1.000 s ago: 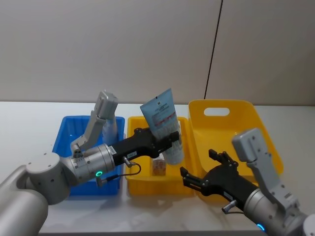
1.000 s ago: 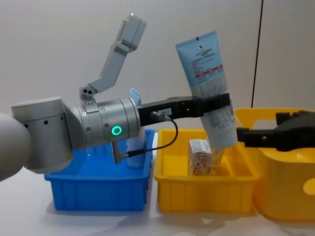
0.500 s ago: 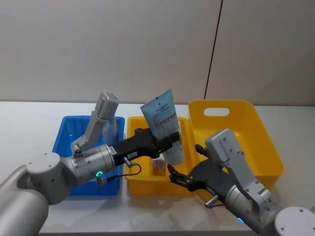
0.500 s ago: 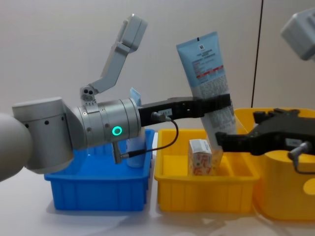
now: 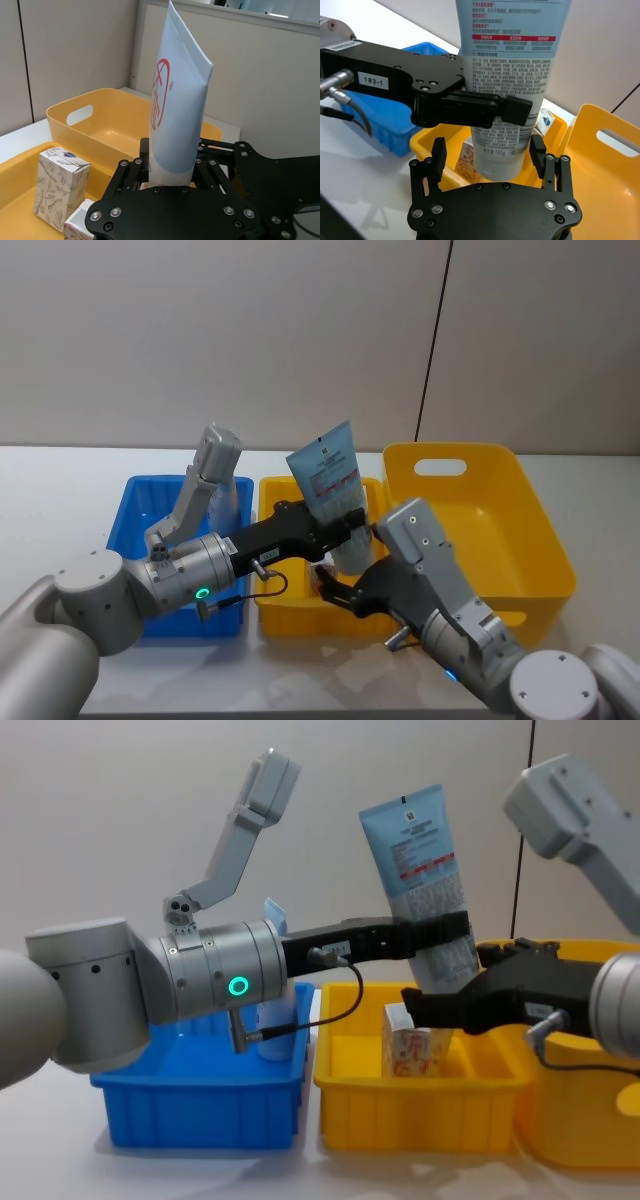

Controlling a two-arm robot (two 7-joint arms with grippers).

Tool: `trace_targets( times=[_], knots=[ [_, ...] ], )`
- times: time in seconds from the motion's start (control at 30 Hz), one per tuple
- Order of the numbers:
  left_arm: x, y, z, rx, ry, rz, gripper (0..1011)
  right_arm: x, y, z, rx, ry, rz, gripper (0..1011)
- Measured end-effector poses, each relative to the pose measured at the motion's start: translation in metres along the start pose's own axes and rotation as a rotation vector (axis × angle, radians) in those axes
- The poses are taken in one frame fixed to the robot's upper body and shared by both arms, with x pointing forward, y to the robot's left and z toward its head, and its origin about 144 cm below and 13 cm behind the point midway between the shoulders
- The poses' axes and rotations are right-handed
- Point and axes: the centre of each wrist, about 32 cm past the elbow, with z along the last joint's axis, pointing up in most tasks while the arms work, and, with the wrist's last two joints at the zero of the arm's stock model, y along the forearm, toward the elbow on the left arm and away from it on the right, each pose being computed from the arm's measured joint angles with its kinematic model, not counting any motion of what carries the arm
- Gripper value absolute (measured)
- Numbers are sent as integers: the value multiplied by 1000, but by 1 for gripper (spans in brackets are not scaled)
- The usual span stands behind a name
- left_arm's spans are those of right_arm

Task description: Bimanual collaborative sorting of washing and personal care products

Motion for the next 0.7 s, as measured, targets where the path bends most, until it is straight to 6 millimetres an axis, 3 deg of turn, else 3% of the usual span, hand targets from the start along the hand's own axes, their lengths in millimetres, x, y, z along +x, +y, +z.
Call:
trace_targets(
  times=[0.7],
  knots=[
    [0, 0, 0, 0, 0, 0, 348, -7, 23, 1, -25, 0, -64, 1002]
  ],
)
